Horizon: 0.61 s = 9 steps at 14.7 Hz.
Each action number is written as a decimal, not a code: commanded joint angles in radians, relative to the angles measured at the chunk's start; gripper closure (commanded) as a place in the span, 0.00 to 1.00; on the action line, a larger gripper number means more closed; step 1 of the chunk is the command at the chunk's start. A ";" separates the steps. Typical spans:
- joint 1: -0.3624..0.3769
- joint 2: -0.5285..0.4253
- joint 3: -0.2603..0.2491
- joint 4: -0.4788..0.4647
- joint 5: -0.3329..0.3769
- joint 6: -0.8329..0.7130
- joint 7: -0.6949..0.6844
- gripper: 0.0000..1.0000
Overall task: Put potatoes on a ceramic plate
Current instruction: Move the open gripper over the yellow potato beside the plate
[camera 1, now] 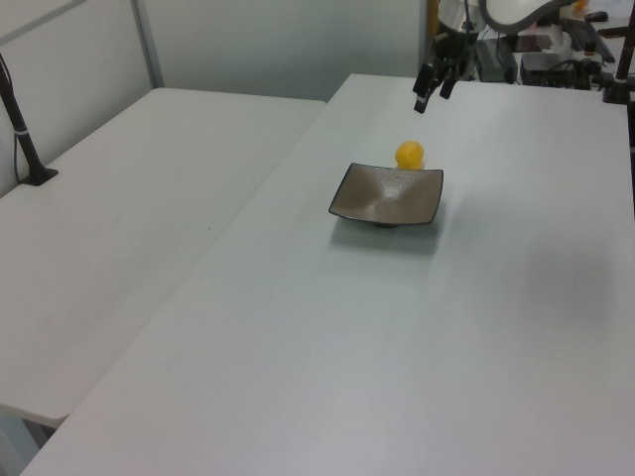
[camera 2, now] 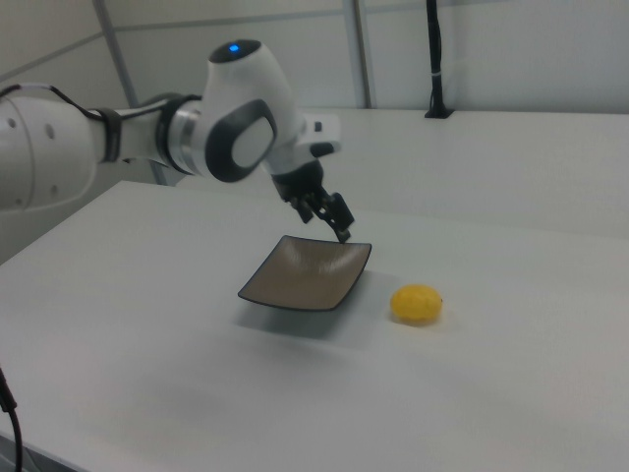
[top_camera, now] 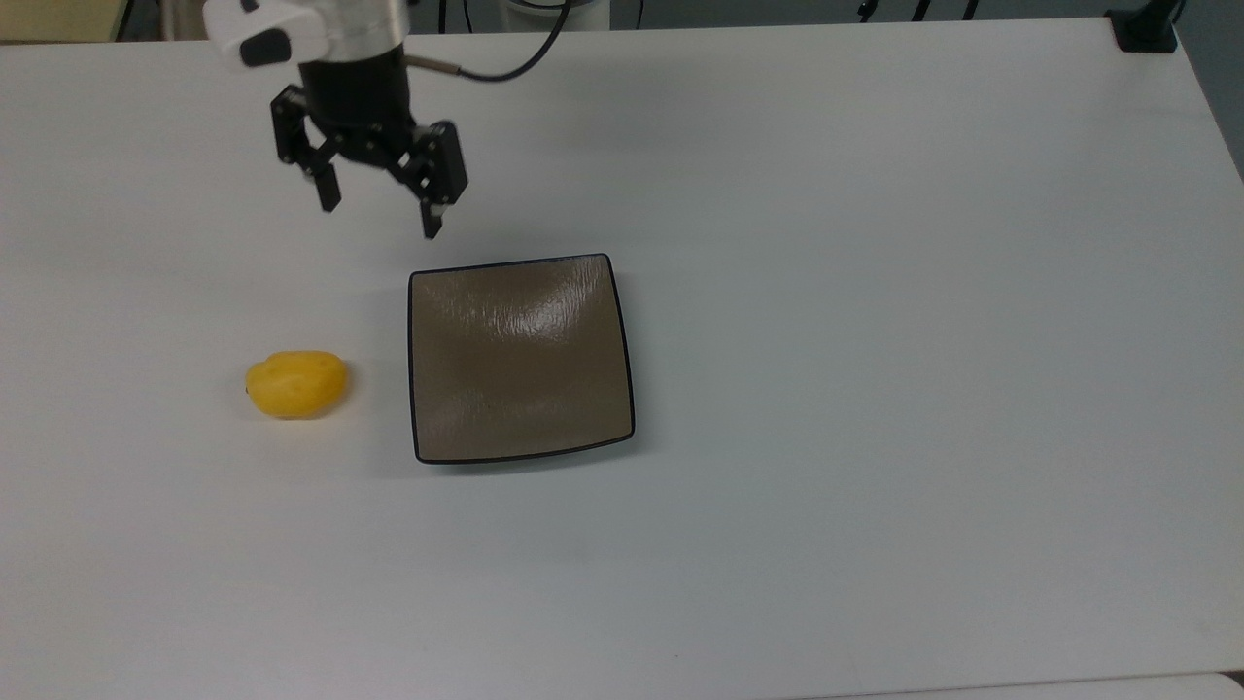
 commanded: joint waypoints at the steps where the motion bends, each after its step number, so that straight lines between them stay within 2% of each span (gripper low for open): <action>1: -0.024 0.080 -0.003 0.028 -0.012 0.083 0.035 0.00; 4: -0.044 0.173 -0.003 0.093 -0.027 0.089 0.038 0.00; 6: -0.064 0.239 -0.003 0.139 -0.032 0.126 0.084 0.00; 9: -0.087 0.288 -0.005 0.157 -0.030 0.181 0.185 0.00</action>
